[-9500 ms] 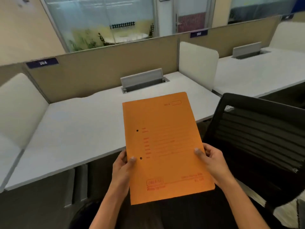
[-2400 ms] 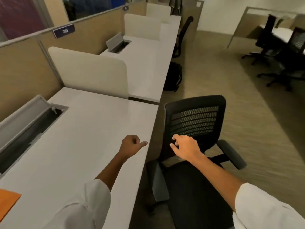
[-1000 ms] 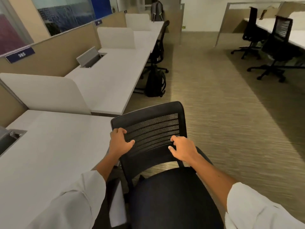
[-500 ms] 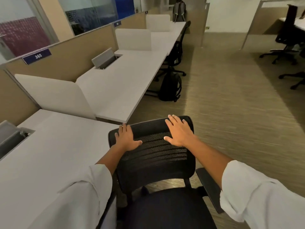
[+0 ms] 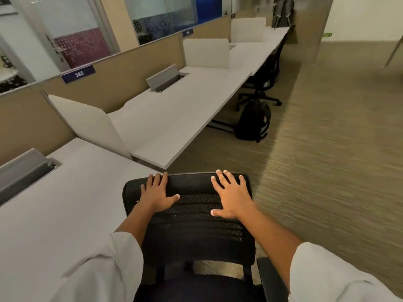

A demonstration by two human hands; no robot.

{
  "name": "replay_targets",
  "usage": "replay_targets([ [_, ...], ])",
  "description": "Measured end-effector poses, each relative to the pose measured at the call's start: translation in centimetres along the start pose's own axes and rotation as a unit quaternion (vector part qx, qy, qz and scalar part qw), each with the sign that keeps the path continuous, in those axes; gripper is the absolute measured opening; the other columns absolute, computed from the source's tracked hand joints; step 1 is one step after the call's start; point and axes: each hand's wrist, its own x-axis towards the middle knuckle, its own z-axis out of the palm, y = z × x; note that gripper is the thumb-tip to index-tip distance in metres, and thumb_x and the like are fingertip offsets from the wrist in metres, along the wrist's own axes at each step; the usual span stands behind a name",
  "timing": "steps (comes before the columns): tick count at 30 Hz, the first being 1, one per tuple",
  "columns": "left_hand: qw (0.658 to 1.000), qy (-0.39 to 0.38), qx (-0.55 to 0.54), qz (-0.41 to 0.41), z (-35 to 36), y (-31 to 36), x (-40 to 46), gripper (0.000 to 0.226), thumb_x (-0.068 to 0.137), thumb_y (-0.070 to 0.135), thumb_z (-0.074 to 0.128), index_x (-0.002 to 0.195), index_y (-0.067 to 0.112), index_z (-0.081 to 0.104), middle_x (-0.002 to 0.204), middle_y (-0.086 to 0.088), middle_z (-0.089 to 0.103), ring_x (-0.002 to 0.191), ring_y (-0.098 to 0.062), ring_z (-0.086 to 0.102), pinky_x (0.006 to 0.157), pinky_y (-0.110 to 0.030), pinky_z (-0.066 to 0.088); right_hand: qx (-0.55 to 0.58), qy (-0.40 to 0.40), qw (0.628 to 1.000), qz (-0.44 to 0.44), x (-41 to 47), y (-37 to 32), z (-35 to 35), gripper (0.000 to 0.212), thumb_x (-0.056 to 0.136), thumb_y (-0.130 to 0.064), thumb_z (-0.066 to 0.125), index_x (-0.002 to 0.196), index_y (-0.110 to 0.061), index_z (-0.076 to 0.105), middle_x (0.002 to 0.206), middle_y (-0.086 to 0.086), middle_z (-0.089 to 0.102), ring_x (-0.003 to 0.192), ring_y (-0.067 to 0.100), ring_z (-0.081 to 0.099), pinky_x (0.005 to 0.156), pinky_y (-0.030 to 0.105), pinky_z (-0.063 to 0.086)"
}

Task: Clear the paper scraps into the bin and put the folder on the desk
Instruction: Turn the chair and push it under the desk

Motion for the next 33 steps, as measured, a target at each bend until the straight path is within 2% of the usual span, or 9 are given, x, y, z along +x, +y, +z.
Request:
replay_targets([
  [5,0.999,0.002,-0.033,-0.023,-0.3,0.5,-0.2,0.094,0.088,0.065,0.050,0.158,0.023,0.004,0.167,-0.008,0.001,0.153,-0.033,-0.009,0.118,-0.064,0.004,-0.014,-0.005,1.000,-0.013,-0.5,0.4,-1.0,0.127,0.065,-0.087,0.057,0.160,-0.022,0.005,0.169,0.010,0.001,0.153,0.035,0.004,0.116,0.061,0.021],
  [15,0.996,0.025,-0.078,-0.016,0.5,0.1,-2.5,0.091,0.086,0.063,0.054,0.157,0.026,0.011,0.167,-0.005,0.005,0.153,-0.032,-0.008,0.117,-0.065,0.002,-0.050,-0.042,0.998,-0.016,-1.7,-0.3,-2.1,0.136,0.051,-0.101,0.046,0.160,-0.030,0.006,0.169,0.009,0.001,0.151,0.036,0.006,0.113,0.063,0.019],
  [21,0.997,0.052,-0.048,-0.014,2.1,0.1,-4.5,0.095,0.084,0.072,0.048,0.157,0.026,0.008,0.167,-0.006,0.003,0.153,-0.034,-0.009,0.116,-0.066,0.002,-0.046,-0.011,0.999,-0.016,-4.0,-1.0,-0.5,0.138,0.046,-0.102,0.047,0.159,-0.034,0.005,0.169,0.007,0.000,0.151,0.035,0.005,0.111,0.064,0.020],
  [26,0.996,0.052,-0.066,-0.019,3.6,0.6,-8.2,0.100,0.081,0.081,0.040,0.157,0.027,0.006,0.168,-0.006,-0.002,0.152,-0.032,-0.015,0.116,-0.064,-0.004,-0.064,-0.006,0.998,-0.021,-7.0,-1.8,0.0,0.139,0.044,-0.105,0.042,0.159,-0.033,0.010,0.168,0.008,0.005,0.149,0.037,0.010,0.109,0.062,0.023],
  [33,0.987,0.066,-0.136,-0.063,5.6,4.5,-11.0,0.121,0.060,0.102,0.017,0.157,0.030,0.009,0.166,-0.003,-0.019,0.149,-0.027,-0.027,0.115,-0.059,-0.017,-0.067,-0.043,0.996,-0.036,-12.4,-0.6,-1.2,0.137,0.042,-0.107,0.031,0.156,-0.033,0.024,0.163,0.009,0.021,0.143,0.038,0.021,0.107,0.058,0.026],
])
